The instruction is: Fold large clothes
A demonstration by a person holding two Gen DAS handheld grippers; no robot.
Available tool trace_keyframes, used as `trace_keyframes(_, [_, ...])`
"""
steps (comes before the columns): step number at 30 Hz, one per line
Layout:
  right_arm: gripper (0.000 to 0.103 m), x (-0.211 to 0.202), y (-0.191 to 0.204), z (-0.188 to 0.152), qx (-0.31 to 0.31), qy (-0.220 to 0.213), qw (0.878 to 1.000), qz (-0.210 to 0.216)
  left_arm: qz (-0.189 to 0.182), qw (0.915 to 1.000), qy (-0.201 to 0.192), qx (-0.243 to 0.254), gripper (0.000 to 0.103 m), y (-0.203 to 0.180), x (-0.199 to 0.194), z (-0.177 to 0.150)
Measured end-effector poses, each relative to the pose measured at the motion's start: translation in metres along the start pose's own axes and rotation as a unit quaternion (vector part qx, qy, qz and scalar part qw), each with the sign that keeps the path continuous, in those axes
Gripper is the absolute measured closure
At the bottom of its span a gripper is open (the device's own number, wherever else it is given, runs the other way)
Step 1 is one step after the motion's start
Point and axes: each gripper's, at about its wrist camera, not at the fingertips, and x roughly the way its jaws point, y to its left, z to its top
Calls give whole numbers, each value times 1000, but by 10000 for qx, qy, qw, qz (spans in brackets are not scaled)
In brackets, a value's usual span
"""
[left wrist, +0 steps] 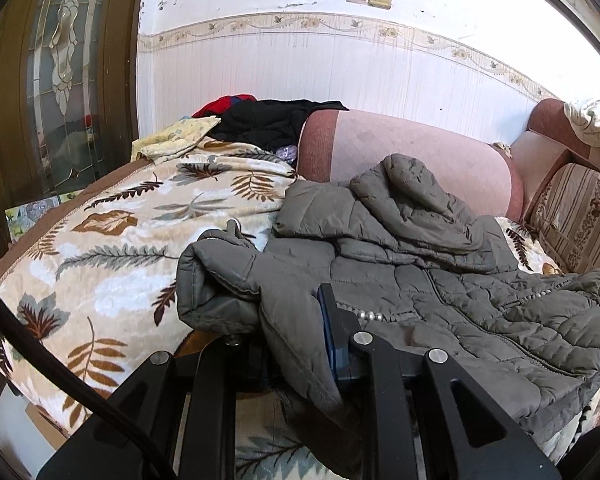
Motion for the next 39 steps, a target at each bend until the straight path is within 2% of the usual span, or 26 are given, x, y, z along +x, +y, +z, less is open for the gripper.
trace_keyframes(26, [87,21,0,52,-56,-140,9999,-9,-147,9997,-158,105,84,-7,17,52])
trace_keyframes(39, [87,52,0,94,-118,-152,9998,-20,-262,9994,-103,182,83,-16,48,94])
